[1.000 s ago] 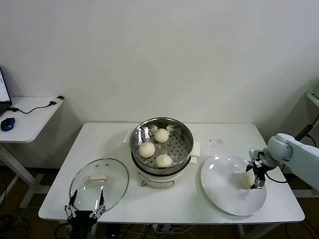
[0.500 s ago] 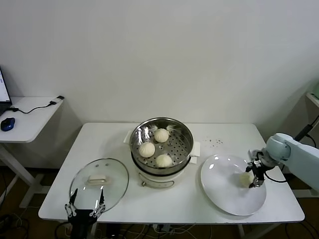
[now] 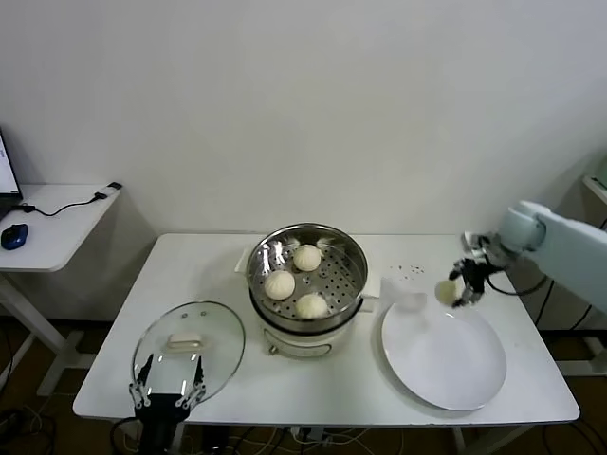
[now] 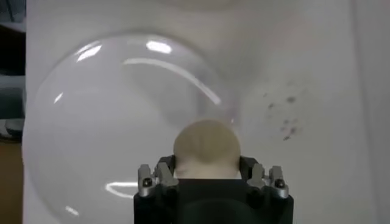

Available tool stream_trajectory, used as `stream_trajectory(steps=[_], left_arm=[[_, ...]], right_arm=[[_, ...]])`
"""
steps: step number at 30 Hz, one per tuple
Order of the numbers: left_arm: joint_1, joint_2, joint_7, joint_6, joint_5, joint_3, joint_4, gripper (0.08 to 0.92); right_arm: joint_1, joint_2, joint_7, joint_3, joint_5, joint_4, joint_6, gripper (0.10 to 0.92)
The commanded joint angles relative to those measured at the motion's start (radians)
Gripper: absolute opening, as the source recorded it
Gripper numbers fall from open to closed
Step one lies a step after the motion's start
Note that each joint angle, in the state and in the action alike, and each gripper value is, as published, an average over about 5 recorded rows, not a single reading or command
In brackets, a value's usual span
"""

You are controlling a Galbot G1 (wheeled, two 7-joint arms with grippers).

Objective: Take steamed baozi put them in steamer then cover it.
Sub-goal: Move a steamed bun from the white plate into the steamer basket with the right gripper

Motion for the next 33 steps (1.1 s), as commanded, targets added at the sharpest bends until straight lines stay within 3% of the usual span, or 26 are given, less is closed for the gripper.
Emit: stream_trajectory(steps=[1, 13, 33], left_arm=[[-0.02, 0.004, 0.01, 0.007, -0.009, 0.013, -0.003, 0.823], [0.007, 0.006, 0.02, -0.013, -0.009, 0.029, 0.001, 0.823], [0.013, 0.012, 0.027, -0.018, -0.03, 0.015, 0.023, 0.823]], right_arm=[[0.455, 0.348, -0.017, -0.324, 0.441, -0.079, -0.018, 0.67], [0.371, 0.548, 0.055, -0.397, 0.51, -0.025, -0.087, 0.67], [0.168, 0.56, 0.075, -0.444, 0.372, -0.019, -0.092, 0.67]])
